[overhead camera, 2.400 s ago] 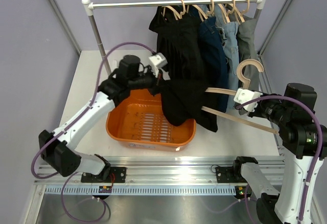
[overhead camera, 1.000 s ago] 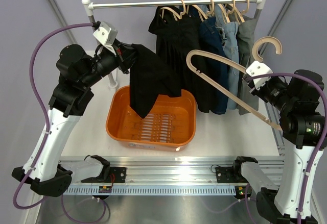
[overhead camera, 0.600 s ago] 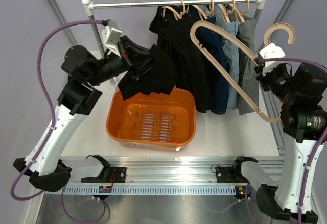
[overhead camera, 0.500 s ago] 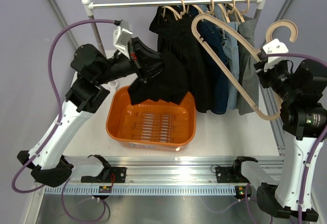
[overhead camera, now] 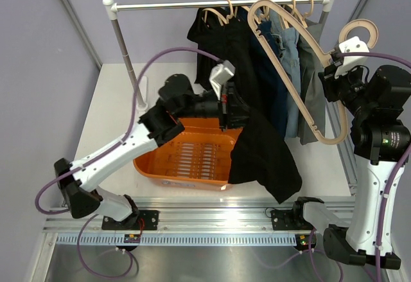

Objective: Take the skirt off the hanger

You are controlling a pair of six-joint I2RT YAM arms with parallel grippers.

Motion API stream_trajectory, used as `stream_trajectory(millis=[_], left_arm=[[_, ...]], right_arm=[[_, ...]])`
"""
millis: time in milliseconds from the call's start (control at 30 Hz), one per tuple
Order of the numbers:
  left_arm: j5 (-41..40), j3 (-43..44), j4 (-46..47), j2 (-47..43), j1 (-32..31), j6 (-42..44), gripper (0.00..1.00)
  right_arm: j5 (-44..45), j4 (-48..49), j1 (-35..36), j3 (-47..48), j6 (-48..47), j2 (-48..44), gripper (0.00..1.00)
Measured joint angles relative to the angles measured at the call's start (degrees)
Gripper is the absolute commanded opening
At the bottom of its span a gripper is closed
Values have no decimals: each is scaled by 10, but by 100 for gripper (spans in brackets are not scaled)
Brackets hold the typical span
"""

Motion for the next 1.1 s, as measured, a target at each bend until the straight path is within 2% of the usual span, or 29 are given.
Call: stream_trajectory(millis=[33,133,167,200,267,433,467,600,767,933,1100], left_arm=[[0,-9,0,12,-7,0,19],[-1,-34,-2,45,-26,1,48],[-2,-41,-3,55,-32,1,67],[-4,-46,-4,63,-35,3,71],[-7,-51,-11,72,-41,1,77],[-13,-23,-54,71,-43,41,80],[-16,-9,-70,71,-43,59,86],[-40,66,-177,57,-42,147,92],[-123,160,-322,-12,-35,264,97],[-176,197,-378,-91,25,310,99],[-154,200,-391,-95,92,318,99]], right_arm=[[0,0,0,0,0,1,0],[-4,-1,0,0,-3,2,0],[-8,-2,0,0,-8,2,0],[-15,-4,0,0,-13,2,0],[-31,-14,0,0,-31,2,0],[-78,-50,-1,2,-86,8,1],[-87,-61,-1,7,-101,12,1],[-106,-97,-1,35,-168,36,0],[-107,-131,-1,64,-250,58,0],[-123,-153,-1,52,-378,53,0],[-168,-209,-1,14,-541,35,0]])
